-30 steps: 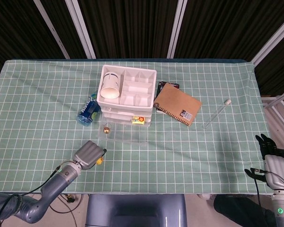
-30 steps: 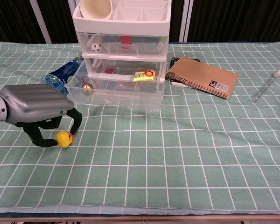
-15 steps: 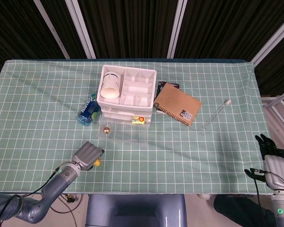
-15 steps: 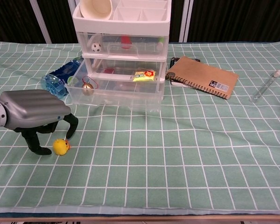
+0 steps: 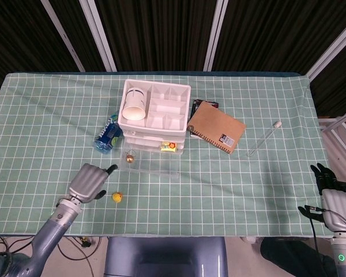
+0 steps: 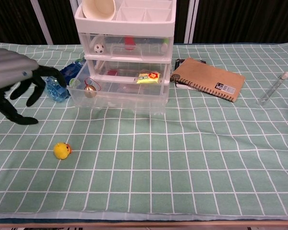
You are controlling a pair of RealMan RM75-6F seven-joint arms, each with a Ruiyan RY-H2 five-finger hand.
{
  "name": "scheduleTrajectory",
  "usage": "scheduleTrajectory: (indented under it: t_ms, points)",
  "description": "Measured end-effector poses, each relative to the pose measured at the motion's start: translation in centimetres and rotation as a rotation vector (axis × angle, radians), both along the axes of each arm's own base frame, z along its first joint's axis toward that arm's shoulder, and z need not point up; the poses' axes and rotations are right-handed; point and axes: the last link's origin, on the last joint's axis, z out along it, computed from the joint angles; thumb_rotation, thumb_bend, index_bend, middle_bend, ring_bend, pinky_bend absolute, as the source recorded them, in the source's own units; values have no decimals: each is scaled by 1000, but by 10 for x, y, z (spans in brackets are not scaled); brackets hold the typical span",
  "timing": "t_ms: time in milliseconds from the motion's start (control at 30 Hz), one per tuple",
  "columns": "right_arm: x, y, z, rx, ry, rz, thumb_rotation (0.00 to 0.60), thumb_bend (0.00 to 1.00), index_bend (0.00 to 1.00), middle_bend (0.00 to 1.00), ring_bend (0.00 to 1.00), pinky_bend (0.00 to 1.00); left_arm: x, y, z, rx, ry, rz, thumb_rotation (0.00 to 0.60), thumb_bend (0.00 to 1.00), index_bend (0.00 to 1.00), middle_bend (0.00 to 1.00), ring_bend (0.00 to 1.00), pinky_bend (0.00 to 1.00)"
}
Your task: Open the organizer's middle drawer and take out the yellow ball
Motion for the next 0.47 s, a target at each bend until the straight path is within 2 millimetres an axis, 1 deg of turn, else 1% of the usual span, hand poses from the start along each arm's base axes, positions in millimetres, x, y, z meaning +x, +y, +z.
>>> scheduleTrajectory:
  t_ms: [33, 100, 133, 167, 200, 333, 467]
  points:
    - [0, 0, 0, 0, 6, 3, 600, 88, 0, 0, 0, 227, -7, -5, 8, 36, -31, 14, 600, 149, 43, 57, 115, 209]
    - [0, 0, 0, -1, 20, 10, 600, 84, 0, 0, 0, 227, -18, -15, 21, 89, -78, 35, 600, 134, 9, 6, 28, 95]
    - [0, 0, -1, -1, 26, 15, 600, 78, 0, 0, 0, 227, -26, -22, 29, 124, -107, 52, 600, 119, 0, 0, 5, 45]
    - [1, 0, -1, -2, 32, 21, 600, 74, 0, 0, 0, 228, -33, -28, 35, 150, -126, 67, 600, 108, 0, 0, 0, 22]
    - [1, 0, -1, -4, 39, 30, 600, 63, 0, 0, 0, 227, -41, -34, 40, 174, -142, 85, 600, 91, 0, 0, 0, 3]
    - [4, -1, 0, -16, 67, 70, 600, 42, 0, 0, 0, 227, -75, -54, 59, 271, -173, 144, 600, 52, 0, 0, 0, 0]
    - [6, 0, 0, -35, 92, 122, 600, 38, 0, 0, 0, 227, -105, -69, 70, 321, -163, 176, 600, 47, 0, 0, 0, 0]
